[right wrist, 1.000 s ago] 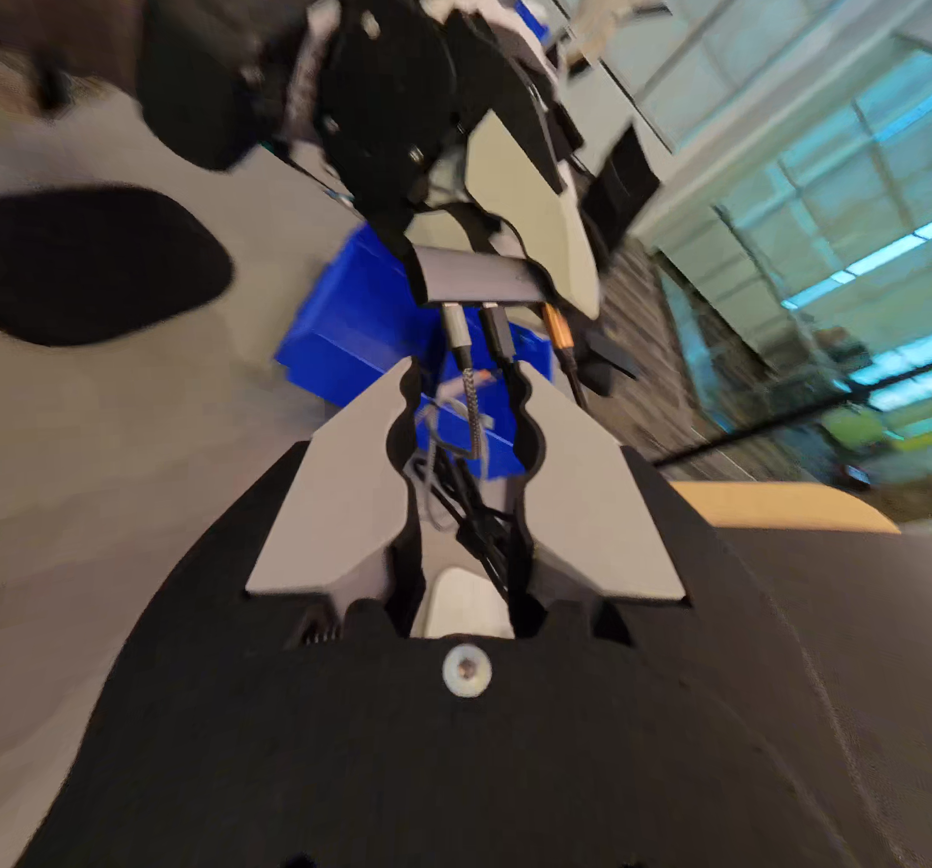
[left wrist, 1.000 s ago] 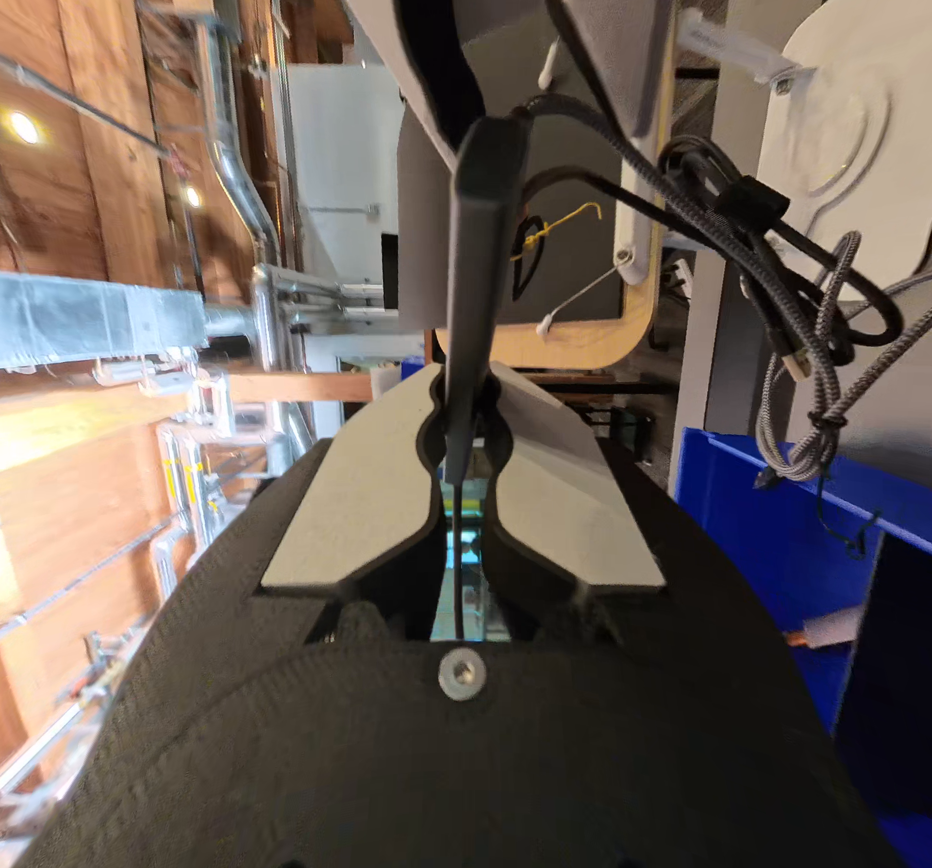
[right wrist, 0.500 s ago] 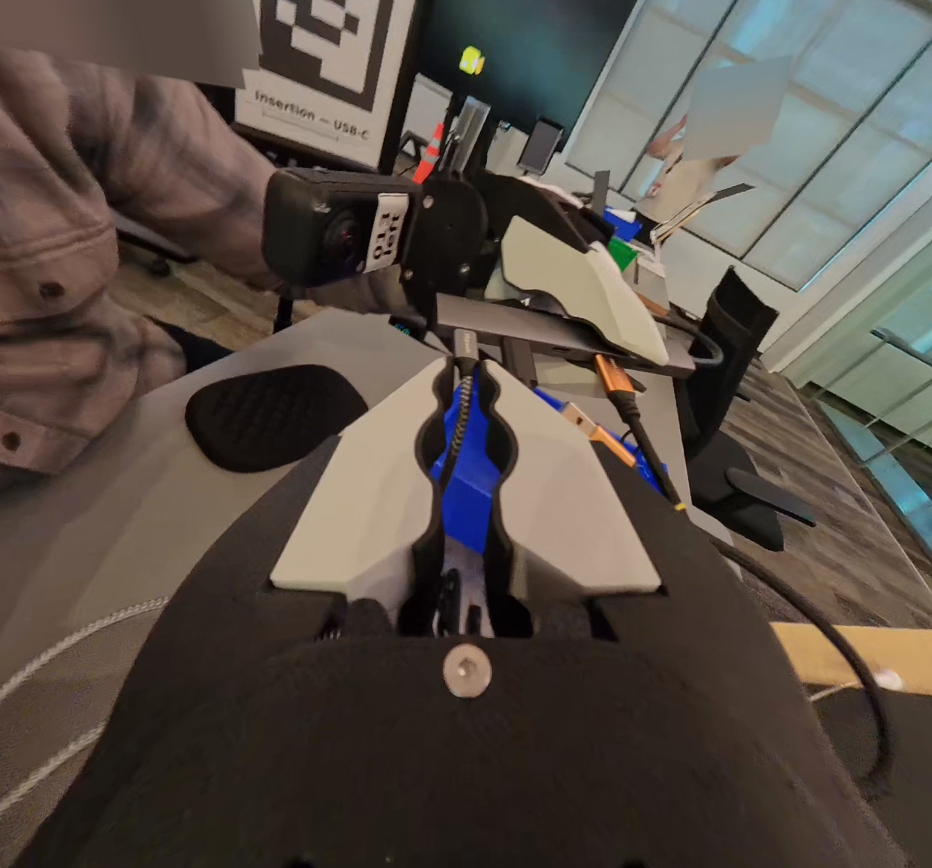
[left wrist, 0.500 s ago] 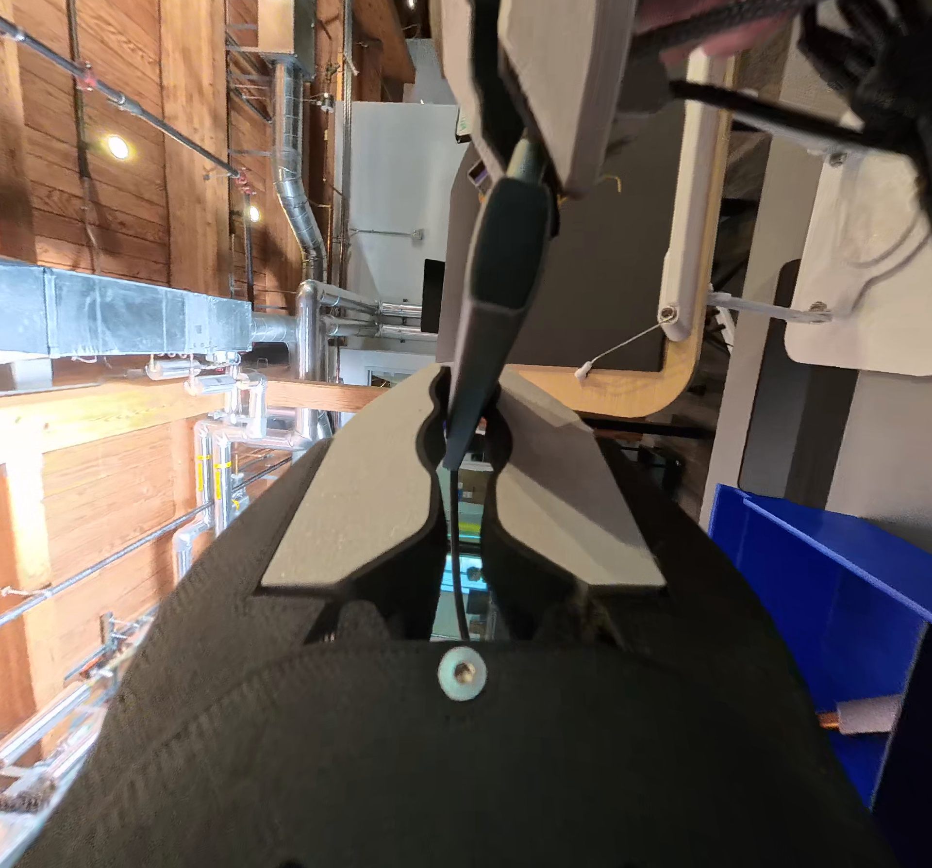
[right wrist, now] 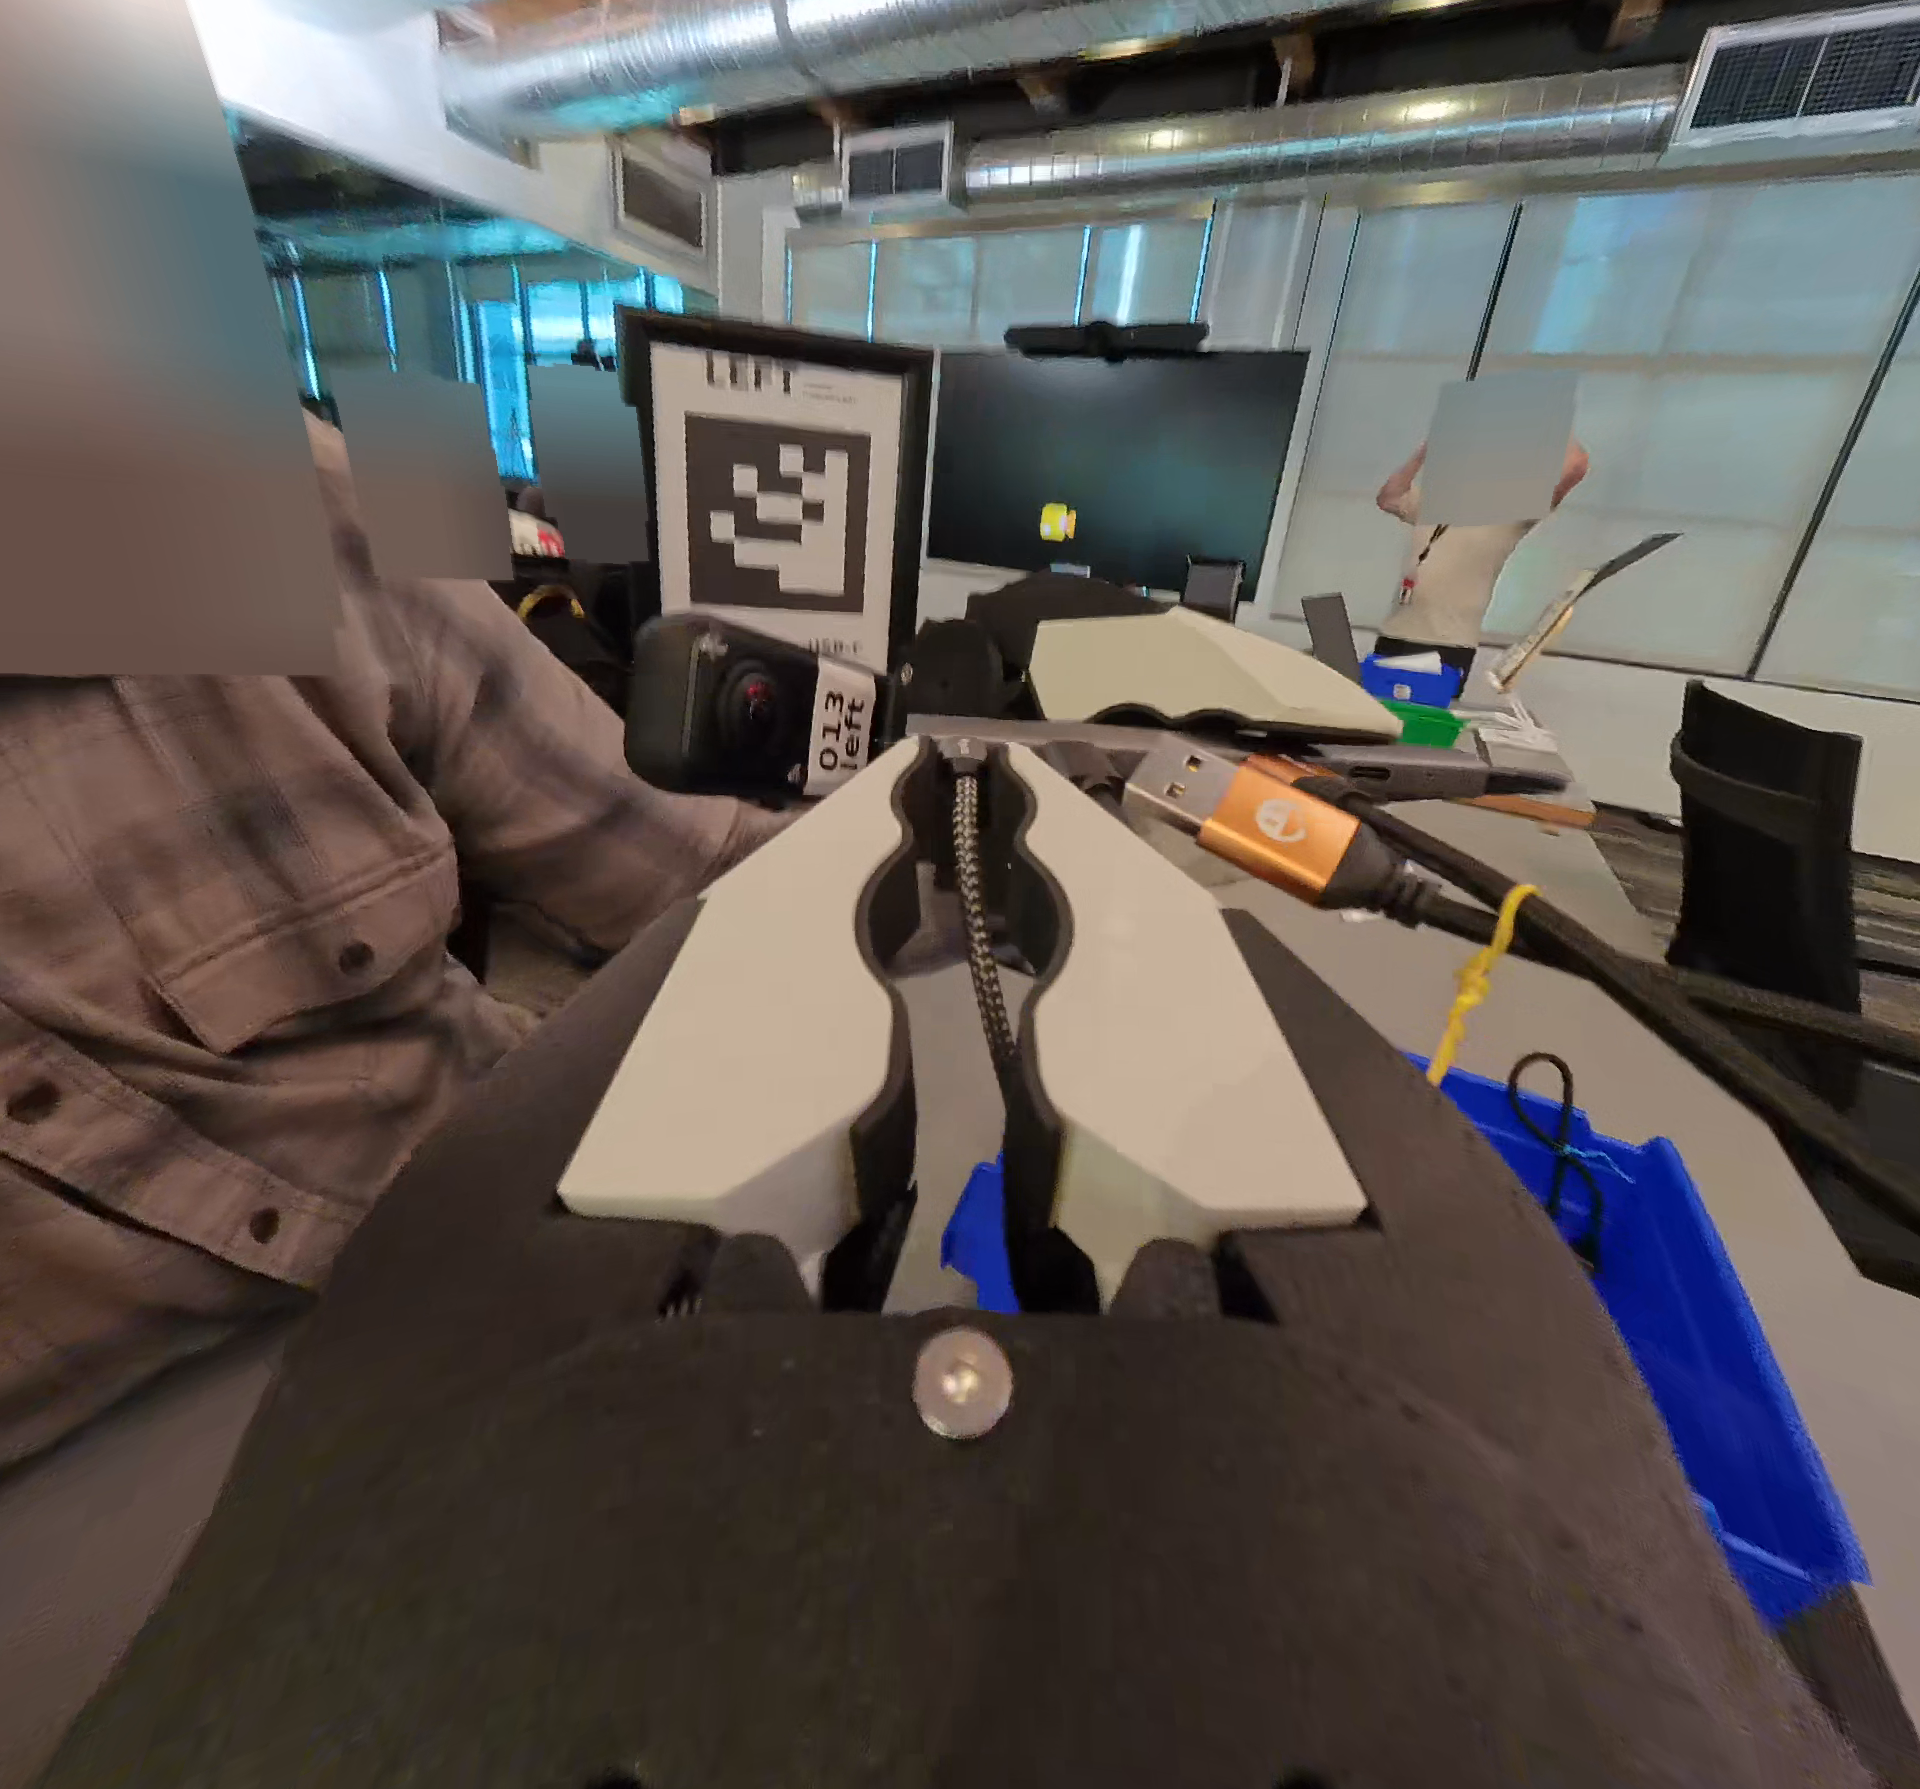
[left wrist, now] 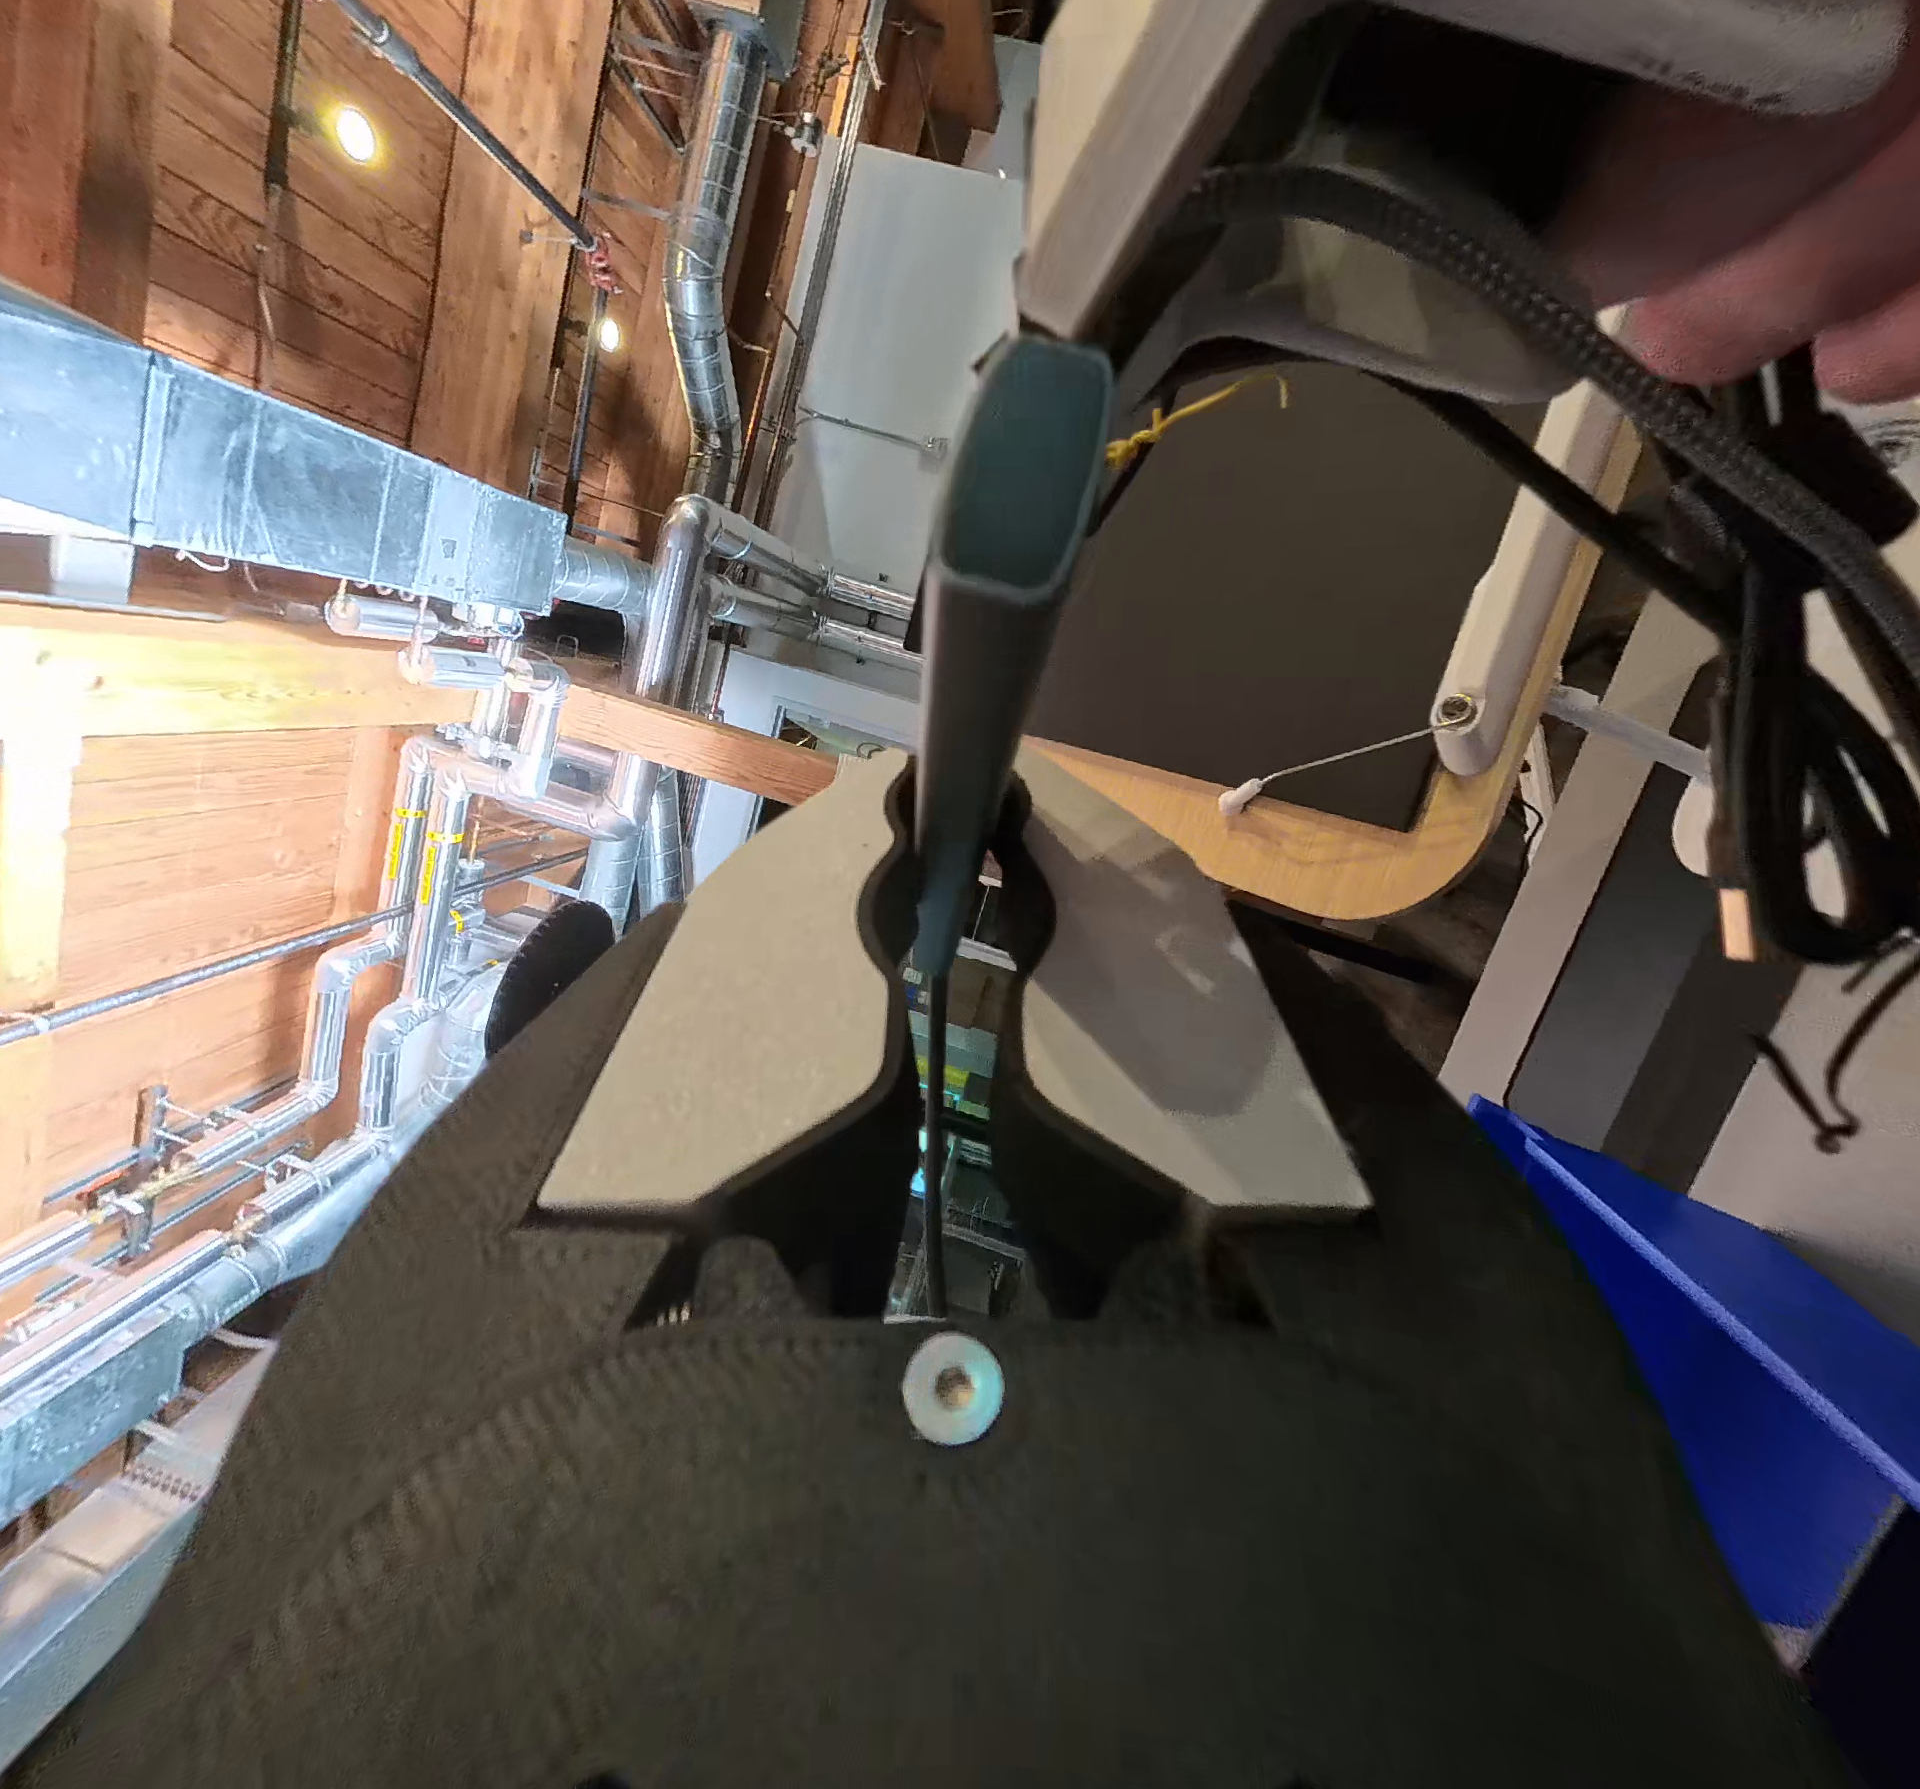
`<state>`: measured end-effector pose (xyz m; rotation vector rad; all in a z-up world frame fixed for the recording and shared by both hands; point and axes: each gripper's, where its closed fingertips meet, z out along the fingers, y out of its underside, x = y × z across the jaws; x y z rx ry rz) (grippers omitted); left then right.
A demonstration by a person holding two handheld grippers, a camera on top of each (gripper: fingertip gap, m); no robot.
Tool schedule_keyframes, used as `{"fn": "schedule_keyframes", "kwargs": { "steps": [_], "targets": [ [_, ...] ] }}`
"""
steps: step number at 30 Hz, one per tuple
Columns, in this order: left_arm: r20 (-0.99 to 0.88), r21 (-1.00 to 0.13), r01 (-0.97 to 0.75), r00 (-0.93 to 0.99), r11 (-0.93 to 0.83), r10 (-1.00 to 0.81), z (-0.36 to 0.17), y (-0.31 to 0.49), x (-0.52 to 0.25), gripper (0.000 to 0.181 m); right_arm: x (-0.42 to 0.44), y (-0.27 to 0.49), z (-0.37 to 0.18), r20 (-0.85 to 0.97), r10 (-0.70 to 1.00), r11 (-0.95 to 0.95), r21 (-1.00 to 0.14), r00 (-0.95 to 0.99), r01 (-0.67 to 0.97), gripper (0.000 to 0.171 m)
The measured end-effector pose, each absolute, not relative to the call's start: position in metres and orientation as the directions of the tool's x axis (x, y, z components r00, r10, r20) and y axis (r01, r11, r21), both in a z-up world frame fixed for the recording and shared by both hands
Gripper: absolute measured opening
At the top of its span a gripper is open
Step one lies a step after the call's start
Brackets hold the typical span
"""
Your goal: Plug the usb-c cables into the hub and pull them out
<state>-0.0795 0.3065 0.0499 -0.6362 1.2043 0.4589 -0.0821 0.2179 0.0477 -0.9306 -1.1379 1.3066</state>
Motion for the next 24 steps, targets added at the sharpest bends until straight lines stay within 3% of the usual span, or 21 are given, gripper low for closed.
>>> {"fn": "schedule_keyframes", "kwargs": {
  "steps": [10, 15, 20, 24],
  "targets": [
    [-0.927, -0.332, -0.606, 0.350, 0.723, -0.133, 0.041, 0.320, -0.068, 0.012, -0.077, 0.230, 0.044, 0.160, 0.987, 0.163, -0.967, 0.030, -0.196, 0.006],
    [-0.904, -0.411, -0.585, 0.361, 0.699, -0.230, 0.037, 0.323, -0.064, 0.034, -0.071, 0.244, 0.043, 0.191, 0.969, 0.214, -0.966, 0.154, -0.143, 0.006],
    [-0.915, -0.402, -0.668, 0.300, 0.626, -0.268, 0.029, 0.317, -0.068, 0.056, -0.070, 0.265, 0.033, 0.264, 0.910, 0.272, -0.962, 0.320, 0.019, 0.005],
    [-0.937, -0.335, -0.768, 0.211, 0.545, -0.279, 0.020, 0.315, -0.069, 0.052, -0.080, 0.267, 0.029, 0.338, 0.868, 0.311, -0.941, 0.363, 0.132, 0.004]
  ]
}}
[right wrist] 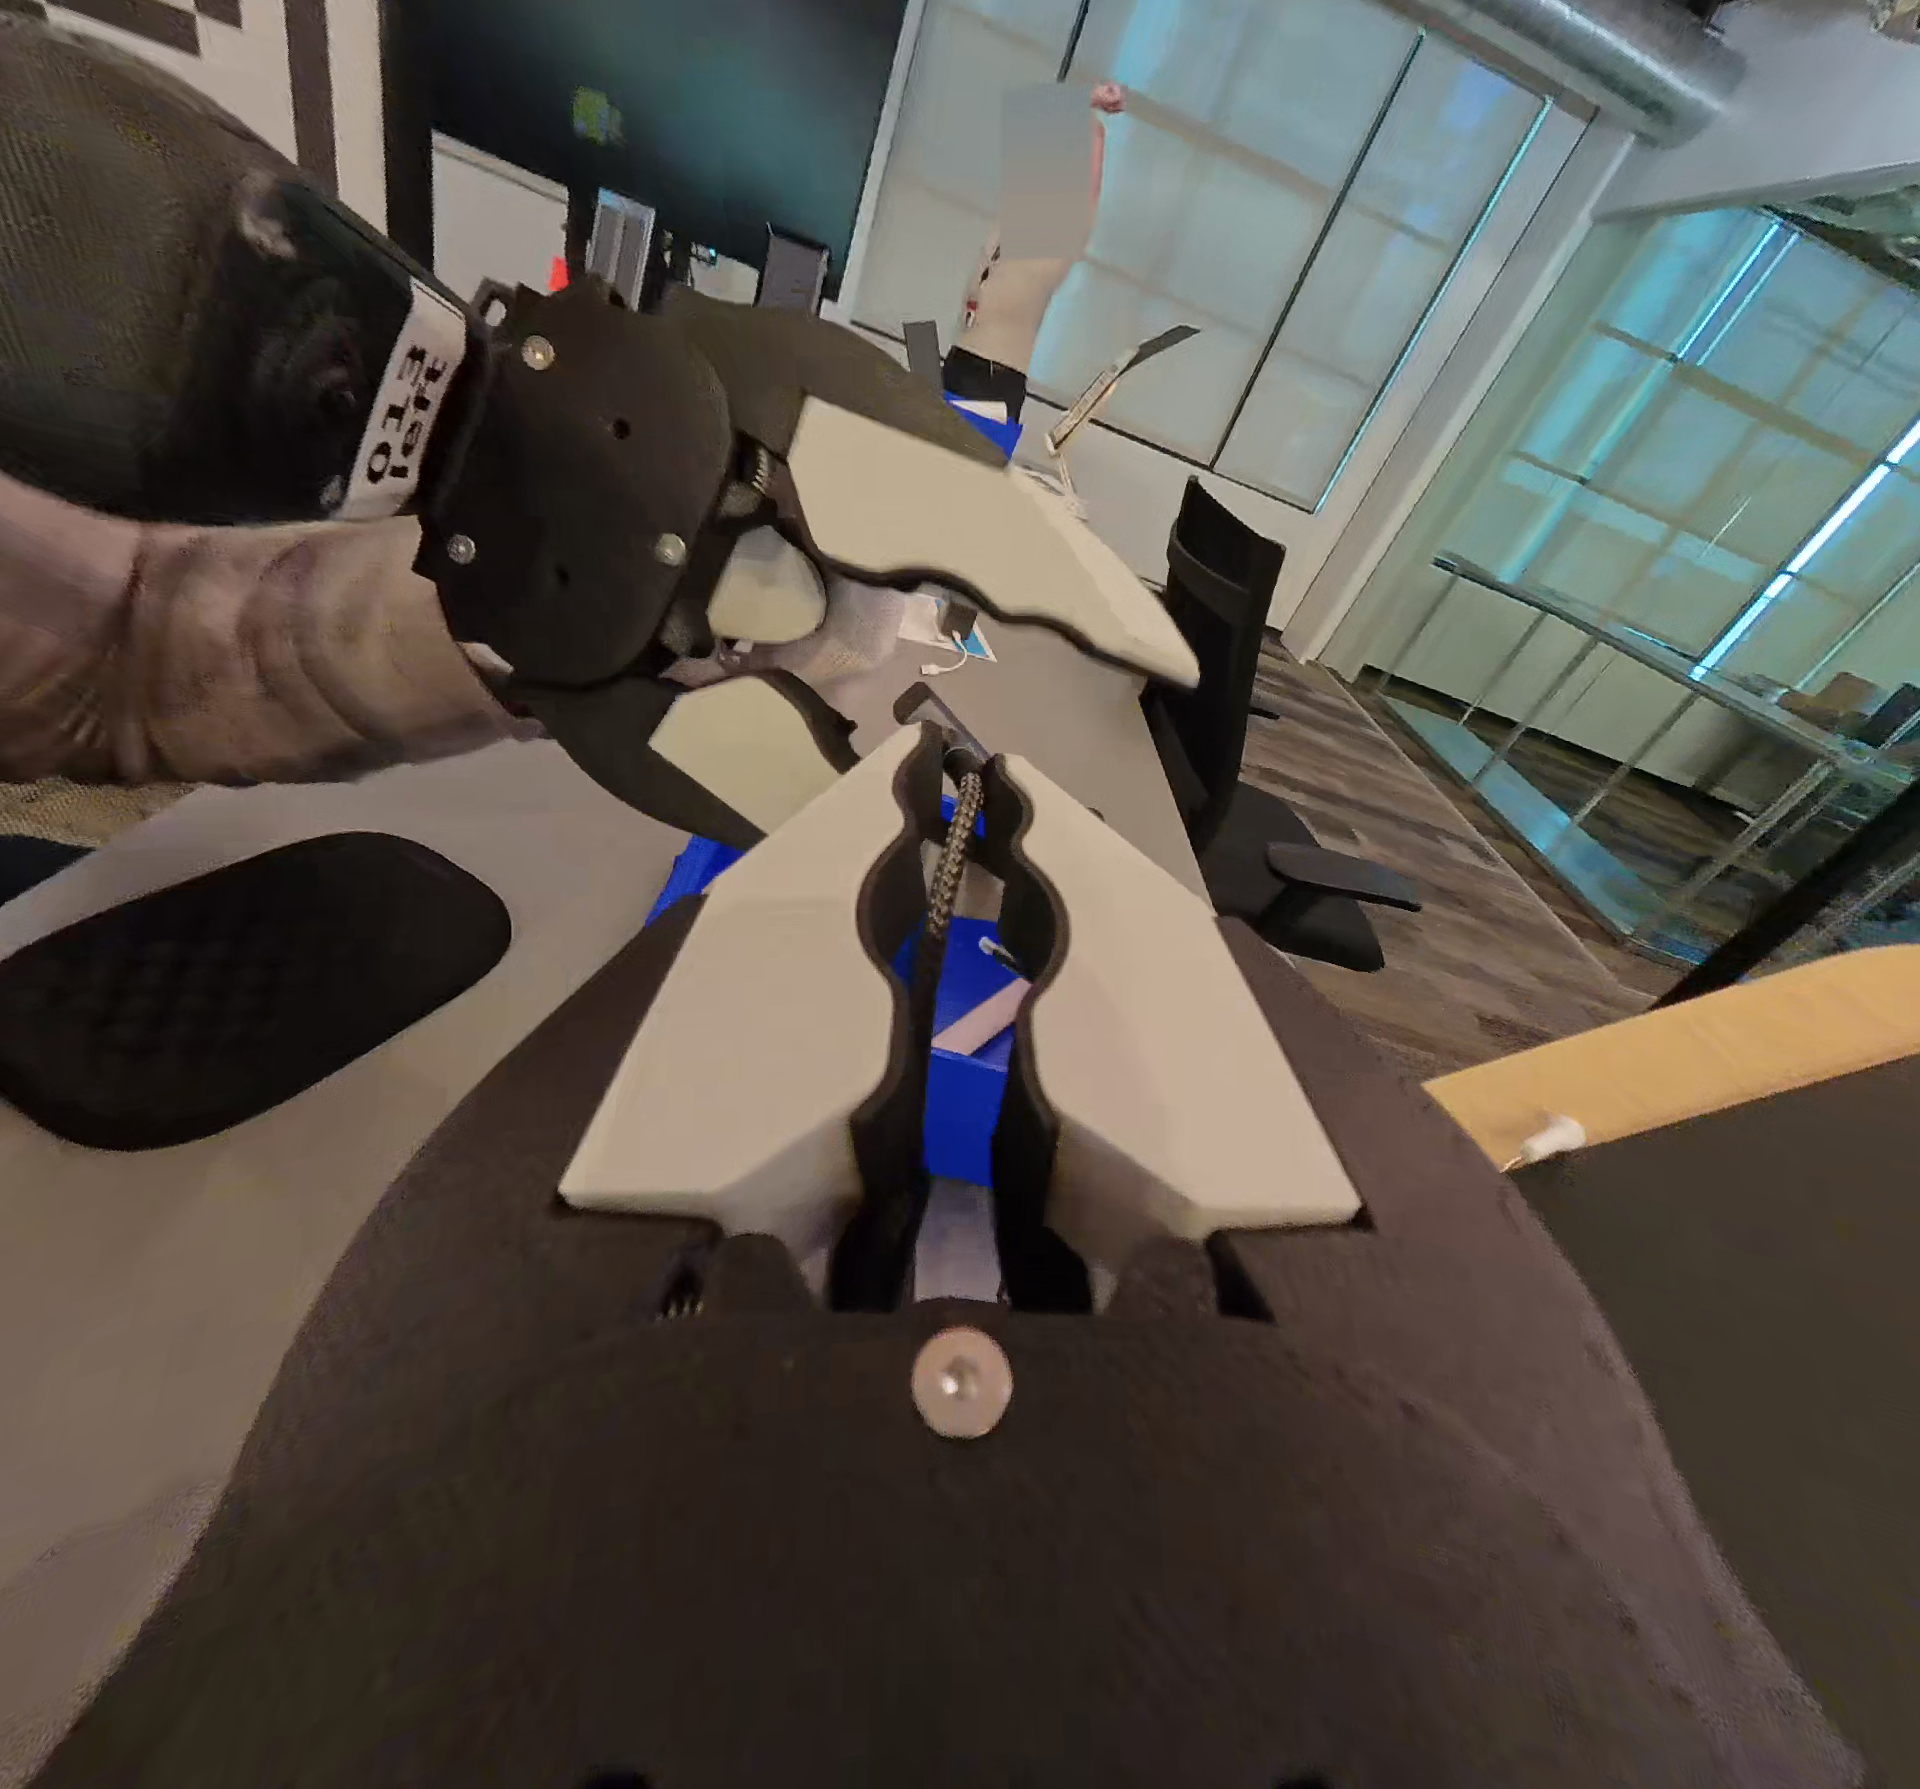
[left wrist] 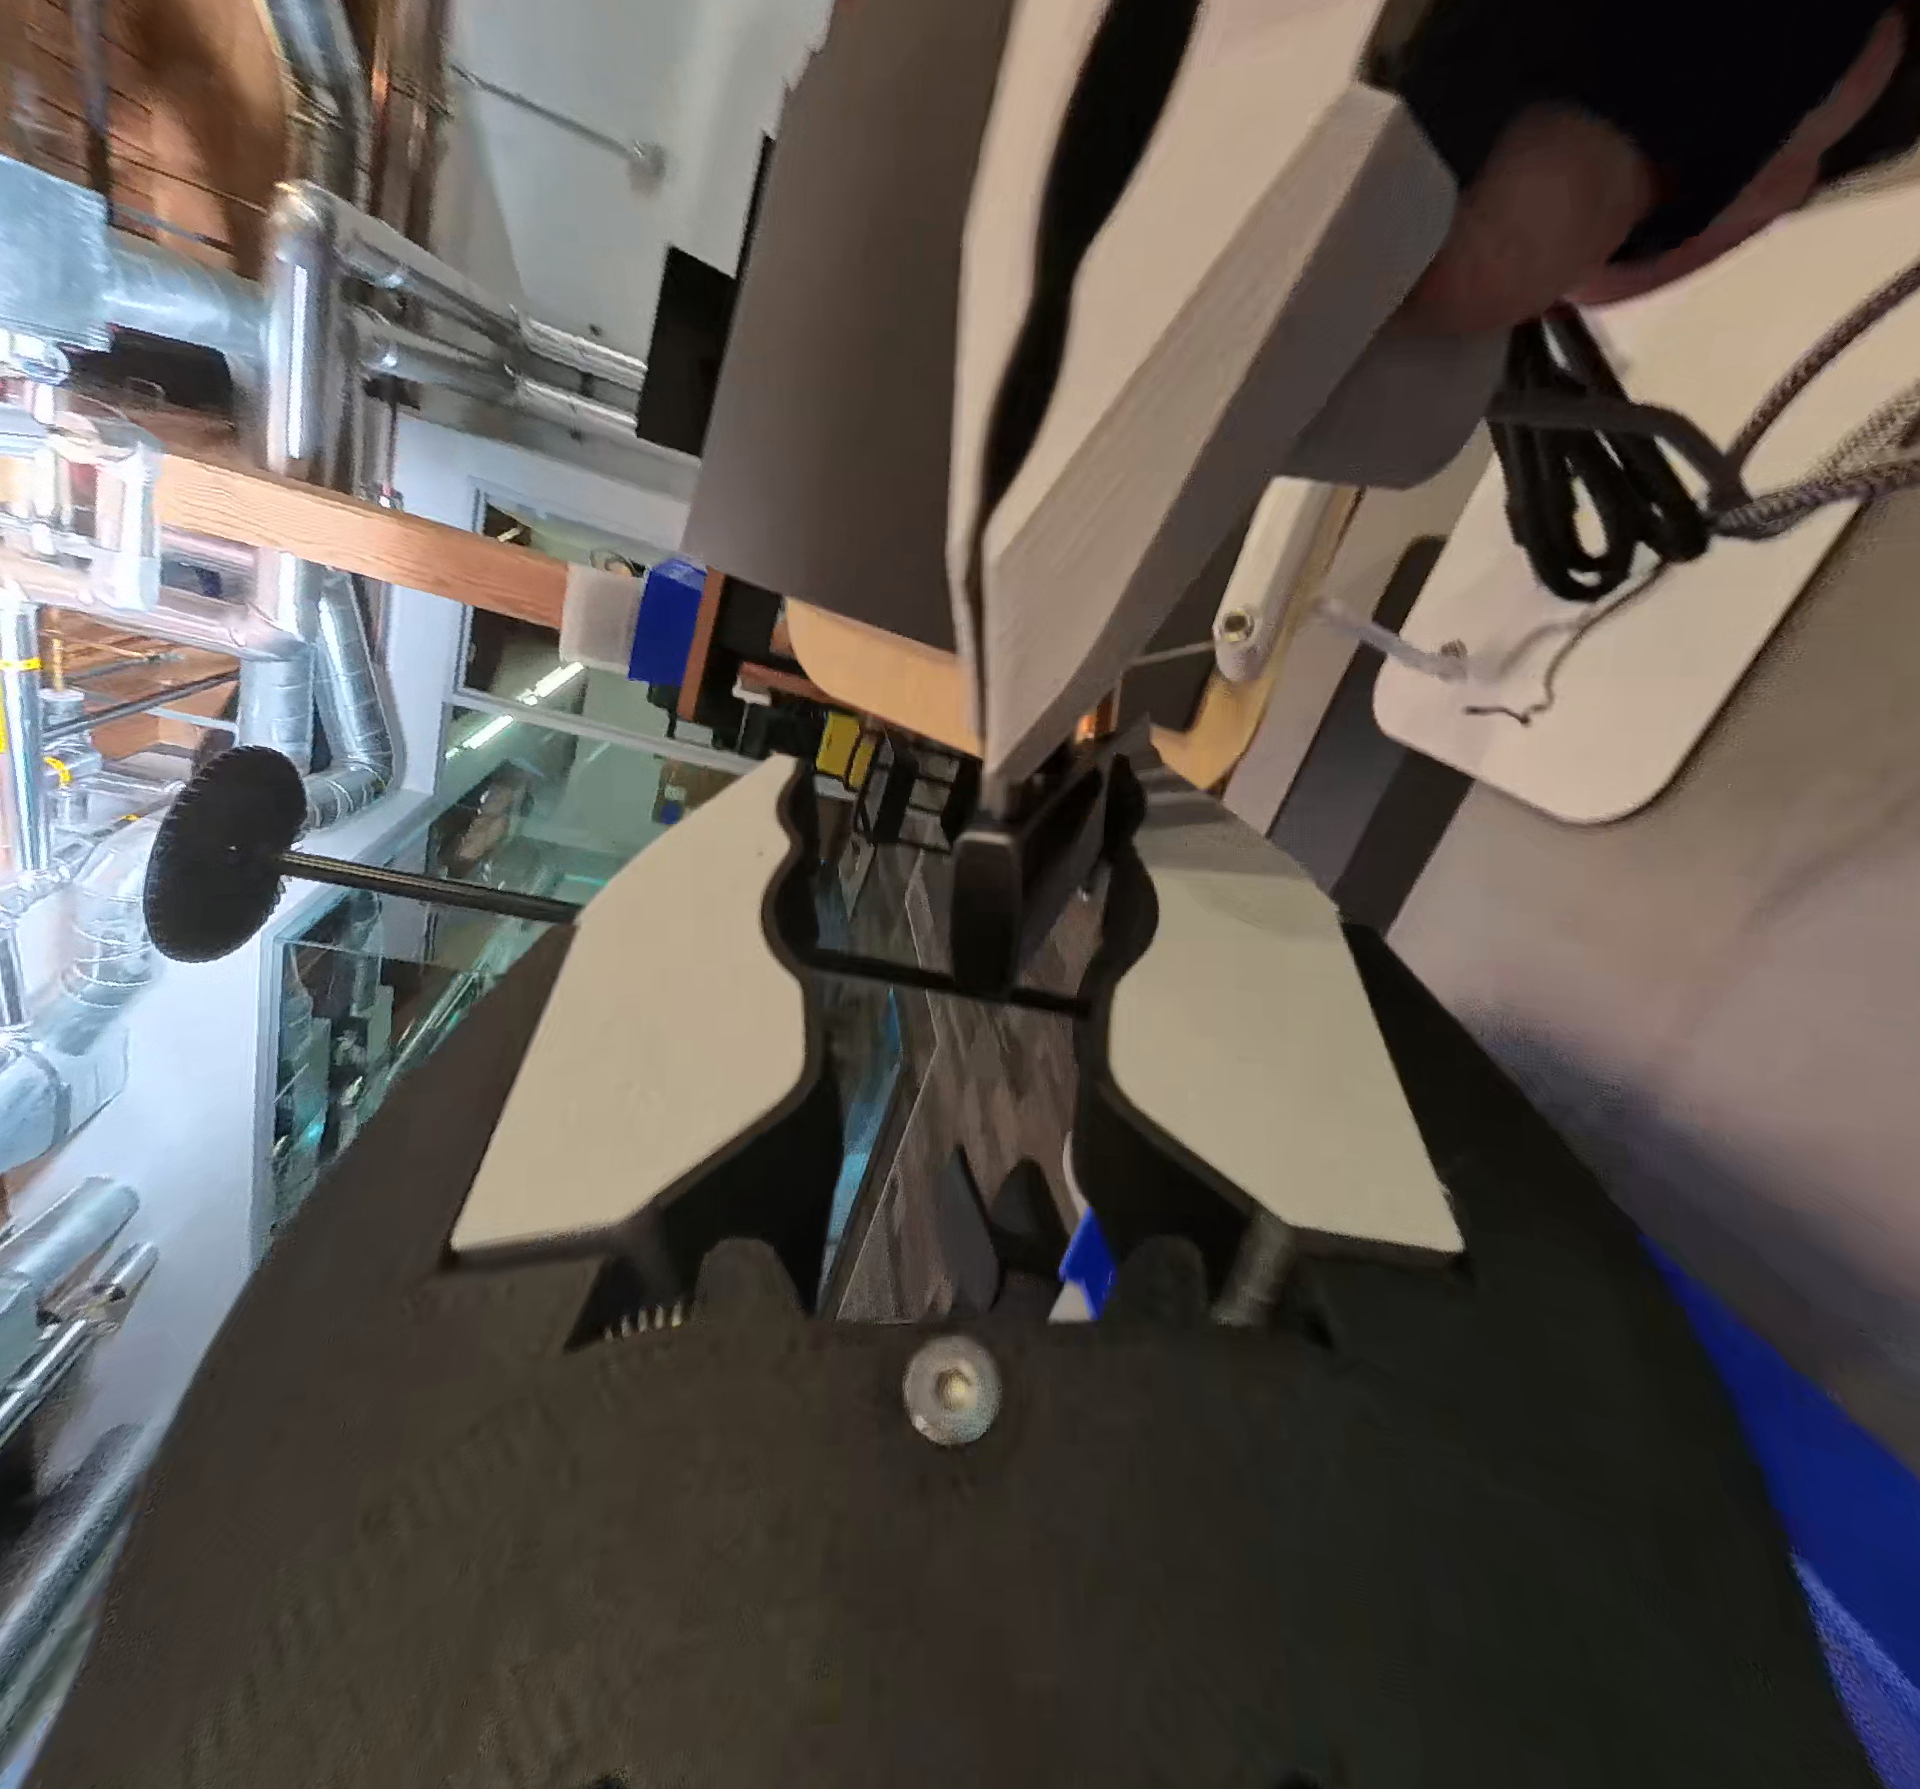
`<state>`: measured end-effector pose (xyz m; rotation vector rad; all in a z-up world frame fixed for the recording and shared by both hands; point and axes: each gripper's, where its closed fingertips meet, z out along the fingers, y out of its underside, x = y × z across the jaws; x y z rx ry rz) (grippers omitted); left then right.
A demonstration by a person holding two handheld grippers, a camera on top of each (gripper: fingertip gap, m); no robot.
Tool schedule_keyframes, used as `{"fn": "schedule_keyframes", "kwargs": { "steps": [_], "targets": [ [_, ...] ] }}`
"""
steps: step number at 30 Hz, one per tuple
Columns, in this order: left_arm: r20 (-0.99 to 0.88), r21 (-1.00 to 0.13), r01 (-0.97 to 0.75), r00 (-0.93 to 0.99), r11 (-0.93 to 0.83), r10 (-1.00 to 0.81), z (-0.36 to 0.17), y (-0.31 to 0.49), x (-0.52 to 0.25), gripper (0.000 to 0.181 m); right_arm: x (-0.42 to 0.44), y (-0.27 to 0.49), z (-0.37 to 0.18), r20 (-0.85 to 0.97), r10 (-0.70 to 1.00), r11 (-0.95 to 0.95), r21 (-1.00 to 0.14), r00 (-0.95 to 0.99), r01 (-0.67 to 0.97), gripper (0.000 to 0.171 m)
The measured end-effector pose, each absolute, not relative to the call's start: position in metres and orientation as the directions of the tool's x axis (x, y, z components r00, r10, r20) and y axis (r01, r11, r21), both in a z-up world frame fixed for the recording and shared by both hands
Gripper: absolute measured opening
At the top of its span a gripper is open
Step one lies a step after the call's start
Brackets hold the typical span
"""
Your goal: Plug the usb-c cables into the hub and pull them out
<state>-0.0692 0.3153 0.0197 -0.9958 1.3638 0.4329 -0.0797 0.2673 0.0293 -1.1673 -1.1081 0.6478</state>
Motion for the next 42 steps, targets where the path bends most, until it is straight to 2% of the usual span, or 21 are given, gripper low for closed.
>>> {"fn": "schedule_keyframes", "kwargs": {
  "steps": [4, 6, 11, 14, 16, 31, 35, 38, 42],
  "targets": [
    [-0.952, -0.250, -0.847, 0.126, 0.468, -0.279, 0.003, 0.326, -0.073, 0.035, -0.089, 0.263, 0.029, 0.374, 0.854, 0.322, -0.926, 0.362, 0.197, 0.005],
    [-0.948, -0.262, -0.848, 0.137, 0.462, -0.286, 0.003, 0.327, -0.074, 0.013, -0.089, 0.263, 0.026, 0.377, 0.854, 0.315, -0.923, 0.358, 0.220, 0.006],
    [-0.973, -0.228, -0.857, 0.181, 0.462, -0.143, 0.021, 0.330, -0.076, 0.012, -0.088, 0.262, 0.033, 0.286, 0.885, 0.240, -0.956, 0.366, 0.168, 0.007],
    [-0.983, -0.179, -0.865, 0.174, 0.469, -0.055, 0.030, 0.330, -0.074, 0.012, -0.088, 0.263, 0.036, 0.292, 0.873, 0.241, -0.955, 0.391, 0.175, 0.007],
    [-0.980, -0.188, -0.866, 0.196, 0.464, -0.030, 0.034, 0.330, -0.074, 0.012, -0.087, 0.264, 0.038, 0.282, 0.870, 0.233, -0.958, 0.405, 0.167, 0.008],
    [-0.960, -0.269, -0.807, 0.271, 0.526, -0.076, 0.024, 0.327, -0.066, 0.013, -0.084, 0.260, 0.027, 0.278, 0.896, 0.224, -0.956, 0.345, 0.187, 0.007],
    [-0.930, -0.361, -0.811, 0.351, 0.460, -0.112, 0.032, 0.346, -0.092, 0.013, -0.058, 0.272, 0.035, 0.271, 0.850, 0.196, -0.959, 0.452, 0.207, 0.004],
    [-0.931, -0.358, -0.822, 0.351, 0.443, -0.102, 0.039, 0.349, -0.098, 0.012, -0.067, 0.262, 0.039, 0.314, 0.845, 0.223, -0.943, 0.432, 0.249, 0.004],
    [-0.918, -0.394, -0.808, 0.368, 0.439, -0.145, 0.035, 0.354, -0.099, 0.012, -0.062, 0.246, 0.053, 0.254, 0.885, 0.206, -0.965, 0.390, 0.162, 0.005]
  ]
}}
